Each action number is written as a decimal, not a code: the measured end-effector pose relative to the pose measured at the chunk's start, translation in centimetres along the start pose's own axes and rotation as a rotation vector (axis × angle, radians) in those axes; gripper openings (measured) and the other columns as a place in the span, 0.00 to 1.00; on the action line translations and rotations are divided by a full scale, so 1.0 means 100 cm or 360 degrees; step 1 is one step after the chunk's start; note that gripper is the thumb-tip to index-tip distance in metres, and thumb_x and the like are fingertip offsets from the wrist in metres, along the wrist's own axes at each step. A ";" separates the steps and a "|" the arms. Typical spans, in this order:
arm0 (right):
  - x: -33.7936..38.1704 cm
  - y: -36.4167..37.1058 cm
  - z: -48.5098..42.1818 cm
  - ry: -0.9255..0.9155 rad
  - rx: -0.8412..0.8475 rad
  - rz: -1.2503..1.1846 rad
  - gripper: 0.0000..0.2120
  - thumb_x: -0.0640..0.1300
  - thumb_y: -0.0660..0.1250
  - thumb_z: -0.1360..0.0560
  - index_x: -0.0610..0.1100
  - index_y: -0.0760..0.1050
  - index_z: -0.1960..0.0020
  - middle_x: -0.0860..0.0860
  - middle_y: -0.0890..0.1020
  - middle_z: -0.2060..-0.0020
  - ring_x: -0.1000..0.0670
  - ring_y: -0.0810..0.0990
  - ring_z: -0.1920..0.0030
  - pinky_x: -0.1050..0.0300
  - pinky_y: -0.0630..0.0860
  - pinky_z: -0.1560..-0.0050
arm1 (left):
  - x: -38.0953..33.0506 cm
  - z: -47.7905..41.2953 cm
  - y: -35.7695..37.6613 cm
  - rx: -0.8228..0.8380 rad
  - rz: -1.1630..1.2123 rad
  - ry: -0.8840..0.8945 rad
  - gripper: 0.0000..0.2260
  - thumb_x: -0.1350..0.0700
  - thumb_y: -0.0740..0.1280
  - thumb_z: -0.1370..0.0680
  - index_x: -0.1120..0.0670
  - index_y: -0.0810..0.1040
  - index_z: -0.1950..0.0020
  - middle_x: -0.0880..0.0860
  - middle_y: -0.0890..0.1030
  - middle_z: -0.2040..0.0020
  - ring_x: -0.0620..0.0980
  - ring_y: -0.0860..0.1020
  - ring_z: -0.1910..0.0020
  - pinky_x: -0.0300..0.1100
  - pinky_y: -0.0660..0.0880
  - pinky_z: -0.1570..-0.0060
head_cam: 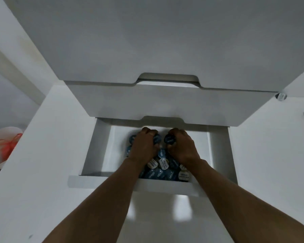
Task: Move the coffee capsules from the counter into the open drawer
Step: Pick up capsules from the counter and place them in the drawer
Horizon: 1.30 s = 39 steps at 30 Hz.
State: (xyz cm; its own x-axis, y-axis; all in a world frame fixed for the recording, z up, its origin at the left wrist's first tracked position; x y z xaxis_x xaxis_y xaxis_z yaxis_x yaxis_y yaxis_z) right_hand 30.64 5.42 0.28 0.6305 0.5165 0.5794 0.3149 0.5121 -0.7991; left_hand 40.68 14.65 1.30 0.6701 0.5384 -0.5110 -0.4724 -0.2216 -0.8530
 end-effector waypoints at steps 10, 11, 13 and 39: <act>-0.003 0.008 -0.009 -0.0069 -0.0041 0.0140 0.12 0.43 0.68 0.27 0.44 0.76 0.44 0.43 0.79 0.49 0.41 0.77 0.50 0.51 0.75 0.51 | 0.008 -0.012 0.016 0.0059 -0.0093 0.0075 0.15 0.57 0.68 0.25 0.57 0.75 0.39 0.58 0.76 0.41 0.57 0.73 0.41 0.46 0.72 0.44; -0.003 0.009 -0.009 -0.0080 -0.0043 0.0153 0.12 0.43 0.68 0.27 0.43 0.77 0.44 0.42 0.79 0.49 0.41 0.77 0.49 0.51 0.75 0.50 | 0.008 -0.012 0.017 0.0064 -0.0102 0.0082 0.15 0.57 0.68 0.25 0.57 0.76 0.39 0.58 0.75 0.40 0.57 0.73 0.40 0.46 0.72 0.43; -0.003 0.011 -0.008 -0.0096 -0.0041 0.0169 0.12 0.43 0.68 0.26 0.43 0.77 0.43 0.42 0.80 0.48 0.41 0.78 0.49 0.52 0.75 0.50 | 0.008 -0.013 0.018 0.0071 -0.0115 0.0110 0.14 0.58 0.67 0.24 0.56 0.76 0.39 0.58 0.75 0.39 0.57 0.72 0.39 0.46 0.71 0.42; 0.005 0.024 -0.013 -0.0153 -0.0028 0.0192 0.11 0.41 0.66 0.25 0.43 0.79 0.43 0.43 0.81 0.49 0.41 0.81 0.50 0.51 0.77 0.49 | 0.020 -0.021 0.017 0.0026 -0.0314 0.0263 0.14 0.62 0.64 0.25 0.57 0.77 0.40 0.58 0.76 0.44 0.57 0.74 0.44 0.47 0.73 0.45</act>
State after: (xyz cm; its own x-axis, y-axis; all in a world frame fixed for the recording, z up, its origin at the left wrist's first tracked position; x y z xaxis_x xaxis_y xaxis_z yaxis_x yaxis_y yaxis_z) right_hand 32.67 5.99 -1.55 0.5942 0.6373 0.4908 0.2539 0.4304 -0.8662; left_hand 42.38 13.66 -1.39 0.8342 0.4293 -0.3462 -0.3314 -0.1116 -0.9369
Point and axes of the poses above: each hand's wrist, its own z-axis away from the middle knuckle, its own y-axis out of the palm, x = y × z, the point moved 8 cm from there along -z, towards the middle knuckle
